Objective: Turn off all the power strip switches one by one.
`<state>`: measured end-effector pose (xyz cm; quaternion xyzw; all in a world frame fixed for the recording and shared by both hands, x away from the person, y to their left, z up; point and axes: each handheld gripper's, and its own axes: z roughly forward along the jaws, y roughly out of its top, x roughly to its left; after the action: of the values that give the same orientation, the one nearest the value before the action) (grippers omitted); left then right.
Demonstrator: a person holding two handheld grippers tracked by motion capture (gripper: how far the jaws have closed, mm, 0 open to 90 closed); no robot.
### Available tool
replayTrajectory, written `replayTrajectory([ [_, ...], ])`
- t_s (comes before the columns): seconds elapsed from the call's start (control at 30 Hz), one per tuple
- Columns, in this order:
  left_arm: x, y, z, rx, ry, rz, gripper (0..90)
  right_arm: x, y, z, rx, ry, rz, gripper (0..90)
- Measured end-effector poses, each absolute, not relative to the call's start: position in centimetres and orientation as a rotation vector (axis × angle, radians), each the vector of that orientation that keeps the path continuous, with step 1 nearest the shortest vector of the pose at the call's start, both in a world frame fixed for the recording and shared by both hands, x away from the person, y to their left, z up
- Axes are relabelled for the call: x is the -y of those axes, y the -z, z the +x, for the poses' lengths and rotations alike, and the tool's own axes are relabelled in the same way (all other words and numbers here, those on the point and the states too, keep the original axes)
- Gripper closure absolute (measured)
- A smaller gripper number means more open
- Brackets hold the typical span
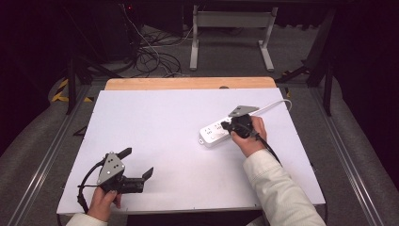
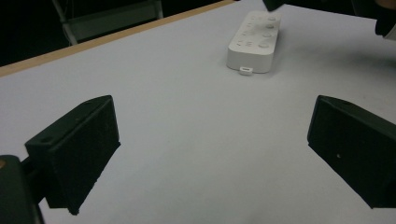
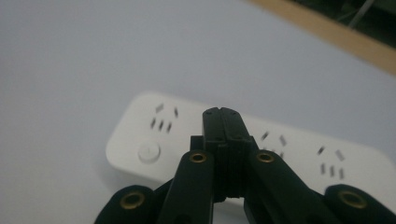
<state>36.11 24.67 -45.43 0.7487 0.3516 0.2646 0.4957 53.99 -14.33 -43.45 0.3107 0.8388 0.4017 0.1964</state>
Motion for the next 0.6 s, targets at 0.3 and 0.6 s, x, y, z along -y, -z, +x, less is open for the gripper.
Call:
replayTrajectory([
  [0.3, -24.7, 45.4, 36.2, -0.846, -0.648, 1.826, 2.8, 16.4, 43.1, 55.3, -2.362, -1.106, 0.944, 90.0],
  [0.6, -24.7, 45.4, 36.1, -0.849, -0.645, 1.82, 2.8, 18.1, 43.9, 56.5, -2.363, -1.025, 0.985, 90.0],
])
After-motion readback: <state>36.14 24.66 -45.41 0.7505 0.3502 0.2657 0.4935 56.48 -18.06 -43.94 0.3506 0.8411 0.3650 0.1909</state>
